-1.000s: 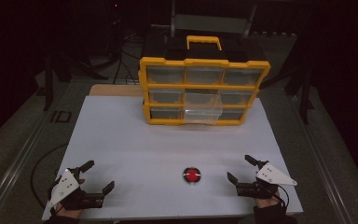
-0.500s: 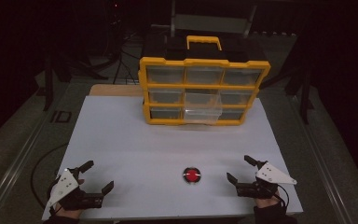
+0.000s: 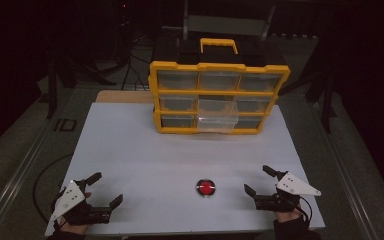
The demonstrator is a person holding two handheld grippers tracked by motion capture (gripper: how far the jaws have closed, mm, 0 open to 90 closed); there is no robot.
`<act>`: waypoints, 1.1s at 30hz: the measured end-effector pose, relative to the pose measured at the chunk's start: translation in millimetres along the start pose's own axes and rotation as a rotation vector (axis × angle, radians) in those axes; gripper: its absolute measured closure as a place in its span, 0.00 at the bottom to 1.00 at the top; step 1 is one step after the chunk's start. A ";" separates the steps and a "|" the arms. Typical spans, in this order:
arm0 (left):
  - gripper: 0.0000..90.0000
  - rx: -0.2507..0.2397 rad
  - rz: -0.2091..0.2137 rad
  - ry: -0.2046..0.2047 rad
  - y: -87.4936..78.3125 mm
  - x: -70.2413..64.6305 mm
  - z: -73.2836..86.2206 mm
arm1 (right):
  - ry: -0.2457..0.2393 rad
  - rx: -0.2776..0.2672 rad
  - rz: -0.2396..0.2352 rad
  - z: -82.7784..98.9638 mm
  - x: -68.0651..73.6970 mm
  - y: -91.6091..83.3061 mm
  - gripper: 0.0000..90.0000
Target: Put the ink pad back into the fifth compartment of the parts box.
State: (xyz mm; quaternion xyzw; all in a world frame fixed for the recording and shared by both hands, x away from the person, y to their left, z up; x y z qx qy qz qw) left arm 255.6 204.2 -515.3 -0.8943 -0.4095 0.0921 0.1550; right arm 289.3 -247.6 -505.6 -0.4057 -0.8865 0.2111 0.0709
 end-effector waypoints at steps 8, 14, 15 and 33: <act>0.00 -0.005 -0.003 -0.003 -0.7 0.6 -0.6 | -0.010 0.009 -0.012 -8.8 0.9 -7.9 0.08; 0.00 -0.003 0.006 -0.002 -0.7 -0.2 -0.2 | -0.019 0.016 -0.018 -16.7 3.9 -12.3 0.08; 0.00 -0.003 0.008 -0.003 -0.6 -0.3 -0.1 | -0.021 0.015 -0.024 -20.2 4.8 -13.3 0.08; 0.00 -0.008 0.007 -0.007 -1.6 0.6 -0.9 | -0.101 0.008 -0.091 -60.3 20.4 -8.0 0.08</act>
Point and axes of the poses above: each handheld gripper's, and its own axes: y roughly forward along the jaws, z roughly out of its underside, x roughly to its left, the point moved 8 cm from there along y, roughly forward along the jaws, and after that the axes turned 6 degrees about x, right-handed, at the moved point
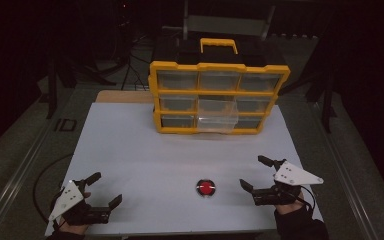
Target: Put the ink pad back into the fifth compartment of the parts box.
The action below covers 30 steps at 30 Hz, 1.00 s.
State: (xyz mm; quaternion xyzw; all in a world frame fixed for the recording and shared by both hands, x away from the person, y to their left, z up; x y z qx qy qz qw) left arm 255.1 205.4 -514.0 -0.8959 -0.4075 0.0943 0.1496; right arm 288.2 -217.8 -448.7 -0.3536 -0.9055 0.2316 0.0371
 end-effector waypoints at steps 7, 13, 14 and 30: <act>0.00 0.000 0.000 0.000 0.1 0.0 0.0 | -0.014 0.007 -0.035 -12.2 5.6 4.6 0.08; 0.00 0.001 0.000 -0.001 -0.5 -0.3 -0.1 | -0.037 -0.007 -0.062 -22.4 12.8 9.4 0.08; 0.00 0.000 0.003 -0.002 -0.6 -0.4 -0.2 | -0.042 -0.010 -0.066 -24.1 14.7 10.1 0.08; 0.00 -0.007 0.007 -0.012 -1.2 -1.7 -1.8 | -0.090 -0.006 -0.151 -43.3 40.2 32.0 0.08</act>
Point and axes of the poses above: each handheld gripper's, and its own axes: y roughly forward along the jaws, z roughly out of its underside, x roughly to its left, the point moved 8 cm from there along y, roughly forward along the jaws, and after that the axes turned 6 degrees about x, right-handed, at the moved point
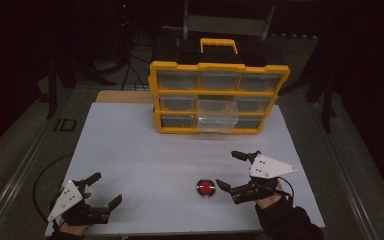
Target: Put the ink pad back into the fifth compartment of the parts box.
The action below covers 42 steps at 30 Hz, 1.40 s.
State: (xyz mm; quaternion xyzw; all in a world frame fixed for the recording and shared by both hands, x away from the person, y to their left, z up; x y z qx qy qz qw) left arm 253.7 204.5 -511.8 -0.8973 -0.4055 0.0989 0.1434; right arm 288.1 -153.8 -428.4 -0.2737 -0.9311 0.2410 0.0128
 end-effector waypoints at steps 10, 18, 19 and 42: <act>0.00 0.000 0.003 -0.001 0.4 -0.1 0.0 | -0.022 0.028 -0.048 2.5 12.4 18.5 0.08; 0.00 0.001 0.006 0.002 0.8 -0.3 0.4 | -0.028 0.061 -0.090 11.3 22.3 33.9 0.08; 0.00 0.002 0.005 0.001 0.8 -0.2 0.4 | -0.028 0.063 -0.100 12.7 23.6 35.8 0.08; 0.00 0.006 0.009 0.000 1.6 -0.6 1.1 | -0.005 0.203 -0.183 60.9 31.0 75.7 0.08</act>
Point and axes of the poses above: each handheld gripper's, and its own axes: y roughly forward along the jaws, z roughly out of its underside, x roughly to its left, the point moved 8 cm from there along y, roughly forward along the jaws, and after that the axes turned 6 degrees about x, right-handed, at the moved point
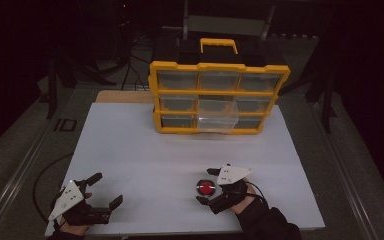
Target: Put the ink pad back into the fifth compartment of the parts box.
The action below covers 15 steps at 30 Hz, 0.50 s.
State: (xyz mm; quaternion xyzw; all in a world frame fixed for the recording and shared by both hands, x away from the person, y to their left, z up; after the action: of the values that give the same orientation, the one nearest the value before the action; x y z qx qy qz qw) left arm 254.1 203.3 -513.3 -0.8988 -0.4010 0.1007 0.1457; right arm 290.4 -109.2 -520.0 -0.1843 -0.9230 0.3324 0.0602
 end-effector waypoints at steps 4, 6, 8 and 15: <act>0.00 0.000 0.003 0.000 0.3 -0.6 0.1 | 0.008 0.018 0.007 6.8 -2.9 4.7 0.08; 0.00 0.001 0.004 0.000 0.5 -0.8 0.2 | 0.011 0.026 0.006 9.3 -3.5 6.6 0.08; 0.00 0.002 0.003 0.000 0.6 -0.7 0.3 | 0.008 0.037 0.010 11.8 -5.0 8.6 0.08; 0.00 0.002 0.004 -0.002 0.8 -0.6 0.4 | 0.013 0.071 0.031 20.7 -9.4 15.6 0.08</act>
State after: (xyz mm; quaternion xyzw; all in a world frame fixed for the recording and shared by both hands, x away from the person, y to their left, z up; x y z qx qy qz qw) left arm 254.1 202.4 -513.9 -0.8993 -0.3993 0.1021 0.1462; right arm 298.9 -114.0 -545.8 -0.1986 -0.9073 0.3644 0.0677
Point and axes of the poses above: each handheld gripper's, and its own axes: y roughly forward along the jaws, z roughly out of its underside, x roughly to its left, the point moved 8 cm from there along y, roughly forward along the jaws, and after that the axes turned 6 degrees about x, right-handed, at the moved point
